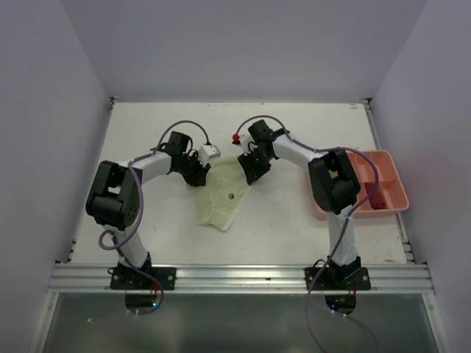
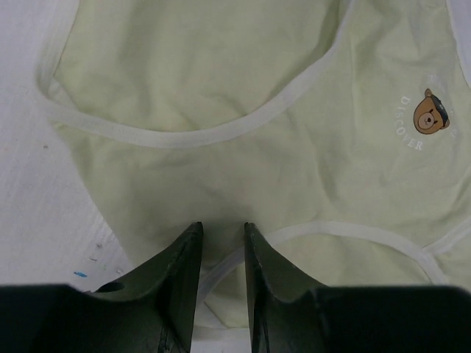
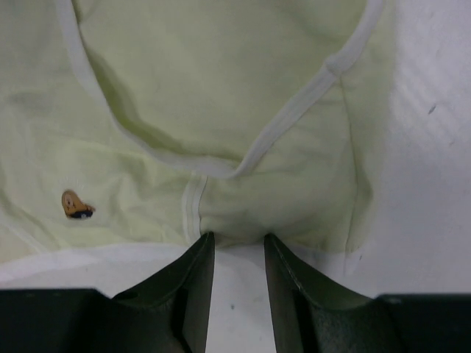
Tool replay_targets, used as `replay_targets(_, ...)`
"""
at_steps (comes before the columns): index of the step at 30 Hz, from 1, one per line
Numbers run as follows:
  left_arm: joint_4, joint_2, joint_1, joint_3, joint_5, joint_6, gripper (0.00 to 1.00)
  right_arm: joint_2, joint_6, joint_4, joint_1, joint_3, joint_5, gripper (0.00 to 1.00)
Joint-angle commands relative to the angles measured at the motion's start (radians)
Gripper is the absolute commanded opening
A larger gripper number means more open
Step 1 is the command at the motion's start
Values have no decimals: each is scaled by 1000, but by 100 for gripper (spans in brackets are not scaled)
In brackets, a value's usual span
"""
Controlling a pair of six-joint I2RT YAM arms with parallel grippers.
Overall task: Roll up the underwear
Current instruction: Flatten the underwear
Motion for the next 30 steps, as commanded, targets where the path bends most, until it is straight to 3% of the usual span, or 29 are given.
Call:
replay_targets(1,-63,26,8,-4,-9,-20,31,83,-49,31,-6,103,18,38)
replay_targets(7,-111,-53,3,-104,42,-56,30,174,-70,28,-8,265,4,39)
replay_targets(10,-138,-103,2,-131,105,-60,38,140,-73,11,-8,287,-33,45)
replay_targets(14,-128,-262,2,-141,169,-68,47,-31,-148,2,-15,208,-65,65)
replay_targets(18,-175,-384,2,-87,183,94,48,-278,-349,-30,-29,67,-132,76)
replay_targets(21,-298,-431,2,-76,235,322,45,-432,-522,-108,-29,-55,-235,70)
replay_targets(23,-356,-473,-1,-114,296,433,43,-537,-627,-147,-28,-177,-335,55)
replay_targets(26,-312,-556,-58,-234,275,486,40,-657,-806,-107,-12,-422,-372,51)
replay_targets(27,-268,-588,-125,-278,248,452,39,-694,-877,-92,4,-469,-360,50)
replay_targets(30,-44,-714,-231,-444,185,372,39,-682,-906,0,38,-607,-317,42)
